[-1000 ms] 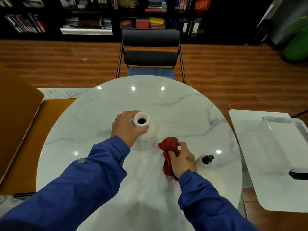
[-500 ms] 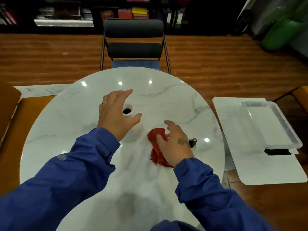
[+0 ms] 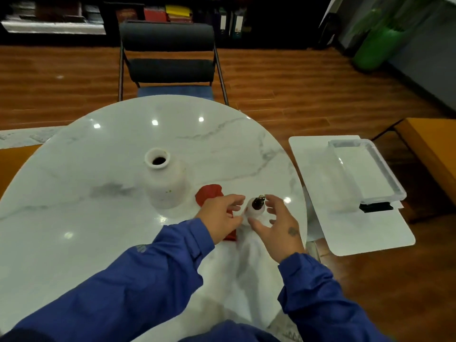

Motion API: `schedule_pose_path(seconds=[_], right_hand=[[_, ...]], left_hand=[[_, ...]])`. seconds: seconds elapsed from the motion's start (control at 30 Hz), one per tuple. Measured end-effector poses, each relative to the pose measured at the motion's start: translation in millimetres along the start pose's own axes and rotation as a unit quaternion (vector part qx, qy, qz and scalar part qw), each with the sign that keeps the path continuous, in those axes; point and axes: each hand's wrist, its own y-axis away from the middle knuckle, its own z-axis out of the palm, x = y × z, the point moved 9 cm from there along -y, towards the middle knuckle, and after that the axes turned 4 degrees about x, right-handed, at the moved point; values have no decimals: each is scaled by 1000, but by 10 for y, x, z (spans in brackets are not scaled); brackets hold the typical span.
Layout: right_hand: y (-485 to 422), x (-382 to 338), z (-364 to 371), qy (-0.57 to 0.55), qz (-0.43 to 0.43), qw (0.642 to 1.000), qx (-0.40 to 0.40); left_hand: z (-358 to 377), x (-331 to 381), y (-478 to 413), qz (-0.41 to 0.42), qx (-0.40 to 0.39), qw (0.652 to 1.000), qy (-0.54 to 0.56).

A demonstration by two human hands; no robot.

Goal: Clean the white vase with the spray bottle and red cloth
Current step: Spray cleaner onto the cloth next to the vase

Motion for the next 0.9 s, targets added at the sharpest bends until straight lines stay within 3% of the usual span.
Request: schedule_pose_path(seconds=[0.17, 0.4, 0.63, 0.8, 0.9], right_hand=[[-69, 128, 184, -54, 23, 998, 6], [-108, -63, 5, -65, -14, 998, 16], [-176, -435, -25, -239, -47, 966, -88], [-144, -593, 45, -265, -71, 957, -97], [-110, -657, 88, -276, -90, 952, -95]], left_hand=[[119, -63, -28, -13, -12, 1000, -7], [36, -128, 7, -15, -11, 1000, 7], [-230, 72, 100, 19, 21, 1000, -13], [-352, 130, 188, 24, 48, 998, -16], [-331, 88, 211, 6, 21, 1000, 23]])
